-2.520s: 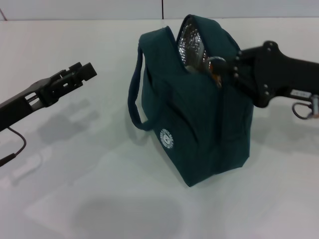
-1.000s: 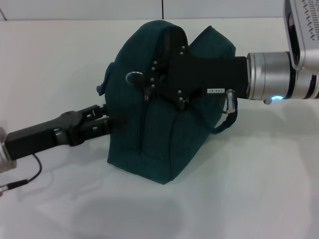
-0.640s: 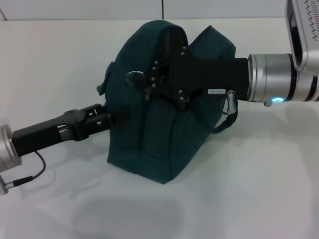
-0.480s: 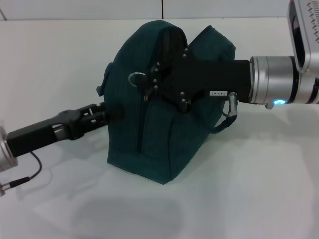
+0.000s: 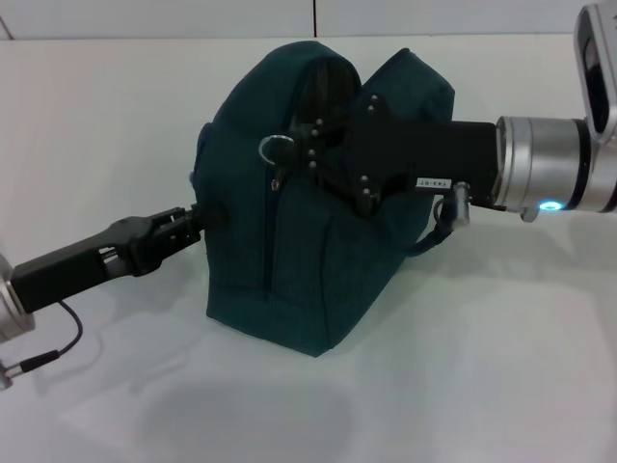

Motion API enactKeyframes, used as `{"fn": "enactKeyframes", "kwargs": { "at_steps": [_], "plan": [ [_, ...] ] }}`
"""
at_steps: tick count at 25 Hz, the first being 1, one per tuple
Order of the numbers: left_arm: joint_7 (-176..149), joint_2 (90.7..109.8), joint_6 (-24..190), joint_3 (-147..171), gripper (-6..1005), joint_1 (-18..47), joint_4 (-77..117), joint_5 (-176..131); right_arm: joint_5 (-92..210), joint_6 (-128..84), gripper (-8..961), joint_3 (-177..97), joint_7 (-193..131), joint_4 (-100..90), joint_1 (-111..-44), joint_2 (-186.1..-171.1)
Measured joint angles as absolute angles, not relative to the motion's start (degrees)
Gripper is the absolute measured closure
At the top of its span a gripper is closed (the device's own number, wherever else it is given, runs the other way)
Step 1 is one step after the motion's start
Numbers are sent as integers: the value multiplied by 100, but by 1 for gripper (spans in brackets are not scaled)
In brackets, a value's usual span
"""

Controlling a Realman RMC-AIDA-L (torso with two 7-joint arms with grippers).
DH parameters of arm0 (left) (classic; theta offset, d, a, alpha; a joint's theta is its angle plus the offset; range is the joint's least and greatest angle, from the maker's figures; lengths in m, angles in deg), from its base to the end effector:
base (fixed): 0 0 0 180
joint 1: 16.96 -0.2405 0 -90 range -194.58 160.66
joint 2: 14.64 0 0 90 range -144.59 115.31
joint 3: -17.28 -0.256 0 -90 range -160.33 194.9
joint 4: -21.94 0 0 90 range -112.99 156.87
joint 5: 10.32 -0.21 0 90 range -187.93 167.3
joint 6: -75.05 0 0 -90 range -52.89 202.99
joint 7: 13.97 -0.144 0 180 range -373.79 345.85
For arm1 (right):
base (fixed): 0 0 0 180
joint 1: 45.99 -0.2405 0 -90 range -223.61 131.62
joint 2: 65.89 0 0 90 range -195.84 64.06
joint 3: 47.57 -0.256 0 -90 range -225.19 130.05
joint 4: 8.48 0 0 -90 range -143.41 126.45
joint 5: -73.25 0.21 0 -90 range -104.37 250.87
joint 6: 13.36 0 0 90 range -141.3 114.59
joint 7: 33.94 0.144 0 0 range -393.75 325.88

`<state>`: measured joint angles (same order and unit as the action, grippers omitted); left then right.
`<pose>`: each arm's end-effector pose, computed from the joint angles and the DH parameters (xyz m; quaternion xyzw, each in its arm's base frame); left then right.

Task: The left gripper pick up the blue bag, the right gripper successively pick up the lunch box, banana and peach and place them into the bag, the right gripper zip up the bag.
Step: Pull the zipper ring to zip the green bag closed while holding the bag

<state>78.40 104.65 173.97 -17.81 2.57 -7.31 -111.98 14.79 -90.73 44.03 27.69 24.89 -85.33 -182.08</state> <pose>-0.2939 0.2658 0.0060 -0.8063 -0.4151 -0.4132 0.0820 0.1259 0.3499 -0.0559 -0.9264 0.0018 0.3718 0.0597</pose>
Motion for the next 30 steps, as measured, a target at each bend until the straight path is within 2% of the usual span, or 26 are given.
{"fn": "enactKeyframes", "kwargs": {
  "at_steps": [2, 8, 30],
  "plan": [
    [7804, 10465, 17397, -1786, 772, 276, -689, -11204, 1487, -9074, 943, 4404, 2772, 2489, -8493, -18208],
    [7630, 10479, 17402, -1789, 936, 320, -662, -11198, 1697, -9079, 943, 4405, 2792, 2408, -8414, -18208],
    [7239, 10495, 17401, -1822, 945, 638, -292, -11174, 2380, -9319, 942, 4408, 3673, 1940, -8414, -18208]
  ]
}}
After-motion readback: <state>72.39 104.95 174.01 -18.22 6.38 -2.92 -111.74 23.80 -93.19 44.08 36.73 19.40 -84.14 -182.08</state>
